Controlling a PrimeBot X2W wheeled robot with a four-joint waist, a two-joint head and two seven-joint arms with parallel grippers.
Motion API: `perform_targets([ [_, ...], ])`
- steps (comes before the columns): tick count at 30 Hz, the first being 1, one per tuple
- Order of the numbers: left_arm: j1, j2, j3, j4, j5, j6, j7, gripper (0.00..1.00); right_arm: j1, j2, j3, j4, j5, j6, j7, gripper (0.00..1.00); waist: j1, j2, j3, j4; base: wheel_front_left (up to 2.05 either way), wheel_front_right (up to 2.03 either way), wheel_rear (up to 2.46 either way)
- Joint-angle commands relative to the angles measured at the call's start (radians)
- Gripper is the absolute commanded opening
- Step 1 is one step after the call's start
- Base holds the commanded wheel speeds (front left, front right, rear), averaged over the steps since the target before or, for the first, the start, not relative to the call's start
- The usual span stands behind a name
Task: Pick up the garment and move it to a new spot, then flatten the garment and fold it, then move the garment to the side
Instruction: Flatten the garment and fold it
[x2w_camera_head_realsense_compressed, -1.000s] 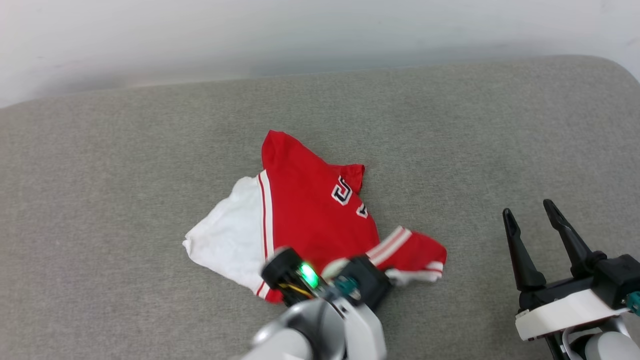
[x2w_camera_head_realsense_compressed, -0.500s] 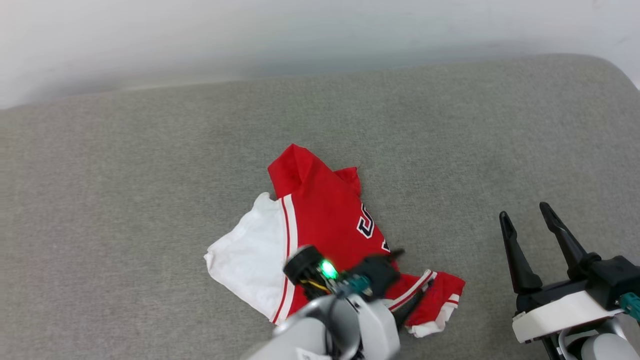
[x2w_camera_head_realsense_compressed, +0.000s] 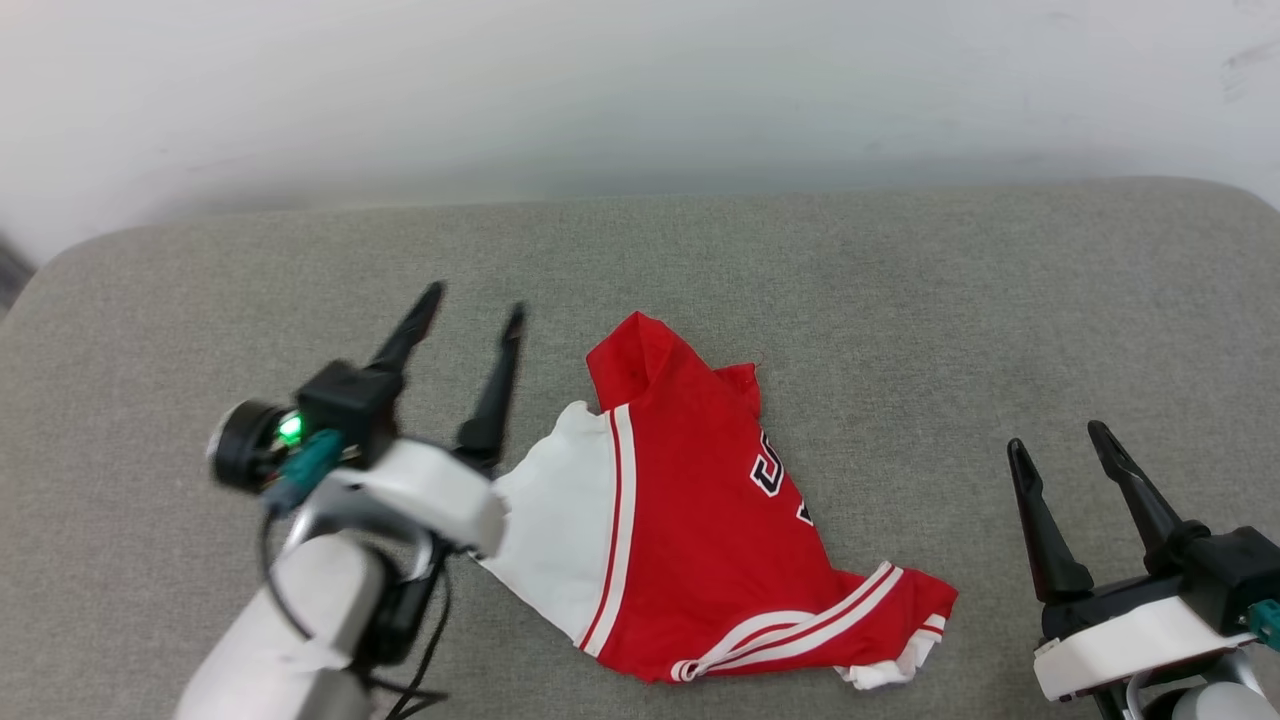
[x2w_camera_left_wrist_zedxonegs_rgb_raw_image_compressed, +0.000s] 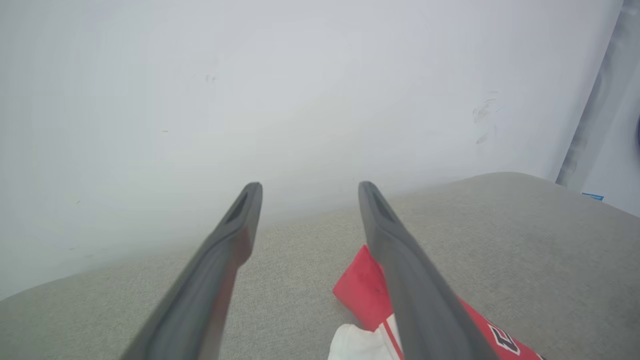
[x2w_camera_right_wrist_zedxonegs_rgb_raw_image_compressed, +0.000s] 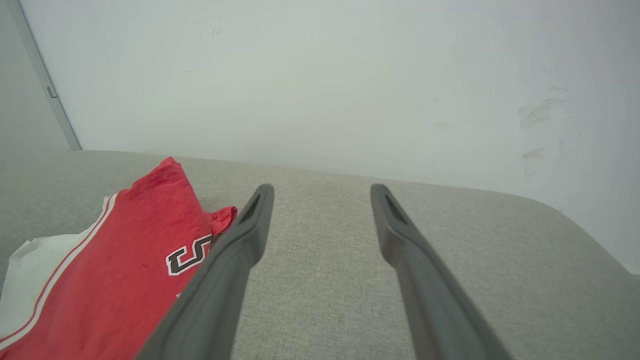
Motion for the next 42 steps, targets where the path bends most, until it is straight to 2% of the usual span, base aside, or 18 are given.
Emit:
perform_targets([
  [1,0.044,0.027,0.026,-0.013,-0.019,0.01,-0.008,1.0,0.008,-0.003,0.003,-0.006,-0.003,-0.001,-0.002,1.0,0.0001,0.0,0.003,-0.001,0.0,0.0,0.0],
  [6,0.154,0.108,0.088,-0.054,-0.074,0.029,0.032,1.0,0.01,-0.007,-0.002,-0.023,-0.009,-0.001,-0.002,1.0,0.0001,0.0,0.029,-0.008,0.0,0.0,0.0],
  [8,0.191,0.141,0.07,-0.071,-0.102,0.002,0.111,1.0,0.011,-0.006,-0.006,-0.027,-0.012,-0.001,-0.002,1.0,0.0001,0.0,0.045,-0.01,0.0,0.0,0.0],
  [10,0.218,0.182,0.031,-0.091,-0.13,-0.036,0.232,1.0,0.009,-0.003,-0.008,-0.032,-0.014,-0.001,-0.002,1.0,0.0001,0.0,0.065,-0.012,0.0,0.0,0.0],
  [12,0.215,0.21,0.024,-0.128,-0.153,-0.043,0.325,1.0,0.003,0.003,-0.009,-0.036,-0.018,-0.001,-0.002,1.0,0.0001,0.0,0.087,-0.013,0.0,0.0,0.0],
  [17,0.194,0.234,0.007,-0.177,-0.182,-0.018,0.48,1.0,-0.012,0.02,0.006,-0.026,-0.033,-0.001,-0.002,1.0,0.0001,0.0,0.135,-0.023,0.0,0.0,0.0],
  [21,0.155,0.235,-0.017,-0.143,-0.178,-0.003,0.572,1.0,-0.037,0.032,0.022,-0.022,-0.046,-0.001,-0.002,1.0,0.0001,0.0,0.173,-0.046,0.0,0.0,0.0],
  [26,0.125,0.245,-0.028,-0.067,-0.136,0.019,0.573,1.0,-0.046,0.033,0.015,-0.026,-0.049,-0.001,-0.002,1.0,0.0001,0.0,0.196,-0.062,0.0,0.0,0.0],
  [29,0.122,0.239,-0.04,-0.017,-0.136,0.01,0.58,1.0,-0.047,0.033,0.014,-0.029,-0.052,-0.001,-0.002,1.0,0.0001,0.0,0.207,-0.066,0.0,0.0,0.0],
  [30,0.123,0.239,-0.048,-0.002,-0.14,0.002,0.589,0.44,-0.047,0.034,0.013,-0.029,-0.052,-0.001,-0.002,1.0,0.0001,0.0,0.209,-0.067,0.0,0.0,0.0],
  [31,0.126,0.236,-0.052,0.011,-0.143,-0.003,0.592,0.0,-0.046,0.035,0.013,-0.03,-0.052,-0.001,-0.002,1.0,0.0001,0.0,0.211,-0.067,0.0,0.0,0.0],
  [34,0.126,0.22,-0.048,0.029,-0.152,-0.006,0.562,0.0,-0.043,0.036,0.011,-0.029,-0.055,-0.001,-0.002,1.0,0.0001,0.0,0.212,-0.063,0.0,0.0,0.0],
  [42,0.127,0.211,0.023,0.009,-0.142,0.042,0.409,0.0,-0.029,0.024,0.011,-0.014,-0.062,-0.001,-0.002,1.0,0.0001,0.0,0.167,-0.027,0.0,0.0,0.0],
])
